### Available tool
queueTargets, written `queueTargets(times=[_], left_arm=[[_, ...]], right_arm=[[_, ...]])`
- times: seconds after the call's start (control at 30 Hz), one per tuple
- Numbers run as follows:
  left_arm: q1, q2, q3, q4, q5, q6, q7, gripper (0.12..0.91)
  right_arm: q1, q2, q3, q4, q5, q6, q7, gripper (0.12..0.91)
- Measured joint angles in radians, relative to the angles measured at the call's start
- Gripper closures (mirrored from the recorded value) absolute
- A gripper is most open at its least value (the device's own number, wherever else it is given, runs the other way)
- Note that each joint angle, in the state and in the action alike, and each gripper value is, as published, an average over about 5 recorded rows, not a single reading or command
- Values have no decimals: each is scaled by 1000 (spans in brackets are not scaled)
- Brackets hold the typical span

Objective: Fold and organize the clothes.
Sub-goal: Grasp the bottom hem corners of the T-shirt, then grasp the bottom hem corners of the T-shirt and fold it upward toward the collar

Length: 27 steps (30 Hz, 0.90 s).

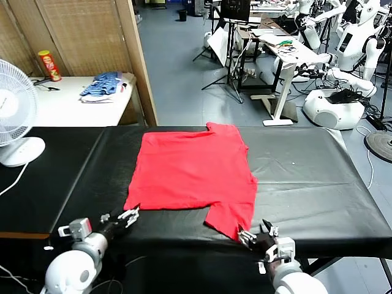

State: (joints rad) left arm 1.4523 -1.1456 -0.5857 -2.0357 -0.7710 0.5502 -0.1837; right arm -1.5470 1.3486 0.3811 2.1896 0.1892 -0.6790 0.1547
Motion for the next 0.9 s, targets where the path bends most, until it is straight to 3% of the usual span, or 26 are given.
queueTargets(times=[0.07,0.23,0.37,0.47,0.57,0.67,0.9], left_arm=[[1,0,0,2,-1,0,1,232],[2,-3,0,11,-3,-1,3,278],[3,-5,2,16,-3,-3,6,467],[3,-7,5,18,-1,-3,6,651],[8,-10,8,14,1,-3,5,801],[19,-15,8,-4,6,-2,-1,894],[89,-9,0,-104,20,9,-28,904]], right_arm=[[1,2,-4,-3,-5,-1,3,347],[0,12,-24,-11,-21,-9,7,604],[-3,17,-33,-13,-22,-18,7,811],[-10,21,-31,-11,-23,-21,12,898],[-24,22,-24,3,-22,-29,22,903],[-49,17,-10,35,-20,-46,31,903],[-148,0,47,161,-12,-45,22,903]])
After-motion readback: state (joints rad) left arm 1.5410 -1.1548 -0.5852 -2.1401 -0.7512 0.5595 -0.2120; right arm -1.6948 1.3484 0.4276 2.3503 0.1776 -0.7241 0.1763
